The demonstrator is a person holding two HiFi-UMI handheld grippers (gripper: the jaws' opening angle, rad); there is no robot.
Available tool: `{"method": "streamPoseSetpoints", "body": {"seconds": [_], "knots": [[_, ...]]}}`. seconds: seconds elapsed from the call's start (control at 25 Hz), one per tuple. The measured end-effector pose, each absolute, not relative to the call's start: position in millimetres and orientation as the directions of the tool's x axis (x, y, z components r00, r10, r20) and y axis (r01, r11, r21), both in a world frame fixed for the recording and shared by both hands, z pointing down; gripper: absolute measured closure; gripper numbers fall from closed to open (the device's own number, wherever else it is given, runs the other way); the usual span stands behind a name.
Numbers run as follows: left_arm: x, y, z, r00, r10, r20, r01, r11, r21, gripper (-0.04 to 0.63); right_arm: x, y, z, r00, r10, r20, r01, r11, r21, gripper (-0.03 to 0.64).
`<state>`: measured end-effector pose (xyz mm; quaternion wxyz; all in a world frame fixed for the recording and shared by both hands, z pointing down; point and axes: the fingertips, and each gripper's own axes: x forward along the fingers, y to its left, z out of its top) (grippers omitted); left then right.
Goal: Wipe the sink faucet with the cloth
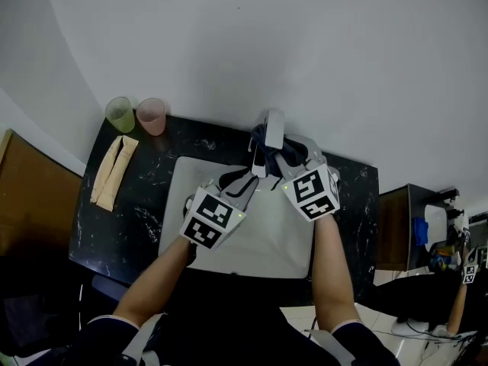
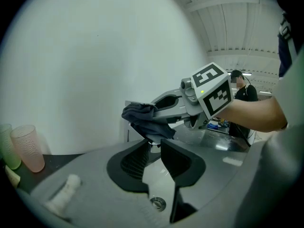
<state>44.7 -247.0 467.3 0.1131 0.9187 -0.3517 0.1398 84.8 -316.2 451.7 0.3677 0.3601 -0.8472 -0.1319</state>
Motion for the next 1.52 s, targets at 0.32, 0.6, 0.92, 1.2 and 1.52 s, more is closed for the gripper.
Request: {"method": "streamPoseSetpoints", "body": {"seconds": [0.32, 0.6, 0.92, 1.2, 1.52], "knots": [[44, -248, 468, 0.707, -0.616, 0.347, -0.682, -0.724, 0.105, 0.509, 75, -294, 449, -0.510, -0.666, 0.544, -0.464, 0.746, 0.478, 0.548], [43, -248, 468, 0.688, -0.628, 0.364, -0.696, -0.713, 0.085, 0.511, 69, -244, 443, -0.602, -0.609, 0.516, -0.454, 0.793, 0.406, 0.548], [42, -247, 469, 0.667, -0.641, 0.380, -0.709, -0.703, 0.059, 0.522, 107, -237, 463, -0.581, -0.678, 0.450, -0.696, 0.701, 0.156, 0.548], [42, -246, 469, 0.655, -0.643, 0.397, -0.711, -0.703, 0.034, 0.531, 102, -266, 484, -0.543, -0.693, 0.474, -0.723, 0.673, 0.155, 0.548], [42, -243, 469, 0.651, -0.639, 0.409, -0.715, -0.698, 0.046, 0.531, 108, -324, 497, -0.508, -0.711, 0.486, -0.766, 0.631, 0.122, 0.548]]}}
